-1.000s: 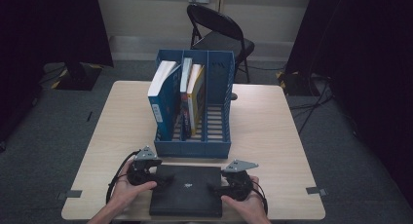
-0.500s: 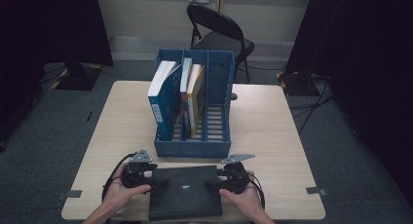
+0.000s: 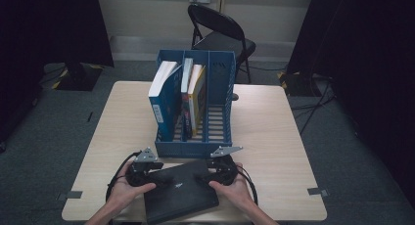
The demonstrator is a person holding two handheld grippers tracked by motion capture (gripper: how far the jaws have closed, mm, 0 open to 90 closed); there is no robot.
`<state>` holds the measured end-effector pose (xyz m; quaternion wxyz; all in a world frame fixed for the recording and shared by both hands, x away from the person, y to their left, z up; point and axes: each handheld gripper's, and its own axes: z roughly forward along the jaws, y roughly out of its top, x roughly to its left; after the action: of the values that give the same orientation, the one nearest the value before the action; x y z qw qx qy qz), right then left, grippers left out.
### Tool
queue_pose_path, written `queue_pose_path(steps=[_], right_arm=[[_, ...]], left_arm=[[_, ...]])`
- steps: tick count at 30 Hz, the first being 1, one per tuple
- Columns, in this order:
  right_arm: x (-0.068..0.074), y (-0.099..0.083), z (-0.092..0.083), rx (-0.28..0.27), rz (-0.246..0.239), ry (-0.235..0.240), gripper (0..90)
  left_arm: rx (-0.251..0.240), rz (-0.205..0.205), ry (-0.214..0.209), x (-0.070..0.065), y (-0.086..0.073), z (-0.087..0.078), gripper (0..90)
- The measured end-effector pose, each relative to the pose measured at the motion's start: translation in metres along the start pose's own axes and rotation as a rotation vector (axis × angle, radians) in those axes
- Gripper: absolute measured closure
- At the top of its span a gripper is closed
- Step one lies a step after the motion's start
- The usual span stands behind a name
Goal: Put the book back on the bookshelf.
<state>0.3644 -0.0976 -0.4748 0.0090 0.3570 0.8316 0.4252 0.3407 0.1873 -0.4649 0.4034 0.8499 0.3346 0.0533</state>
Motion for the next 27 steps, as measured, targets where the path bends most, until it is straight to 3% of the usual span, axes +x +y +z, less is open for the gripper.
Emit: queue_pose_path(steps=[4,6,12,17,22,27], right_arm=[[0.003,0.001,0.001,-0.013,-0.012,-0.026,25.2],[0.006,-0.001,-0.002,-0.021,-0.029,-0.066,21.9],[0.014,-0.01,-0.029,-0.054,-0.051,-0.044,21.7],[0.022,-0.03,-0.049,-0.034,-0.076,-0.059,22.1],[0.028,-0.051,-0.06,-0.027,-0.071,-0.086,23.1],[0.032,-0.062,-0.066,-0.008,-0.073,-0.099,23.0]], left_arm=[[-0.012,-0.007,-0.002,0.0,-0.002,-0.001,33.3],[-0.016,-0.007,-0.004,0.001,-0.003,-0.001,33.9],[-0.021,-0.006,-0.002,0.001,-0.004,-0.001,33.9],[-0.025,-0.015,0.007,0.0,-0.004,-0.001,33.5],[-0.018,-0.066,0.006,0.001,-0.004,0.0,31.6],[-0.013,-0.062,0.004,0.0,-0.002,0.002,30.6]])
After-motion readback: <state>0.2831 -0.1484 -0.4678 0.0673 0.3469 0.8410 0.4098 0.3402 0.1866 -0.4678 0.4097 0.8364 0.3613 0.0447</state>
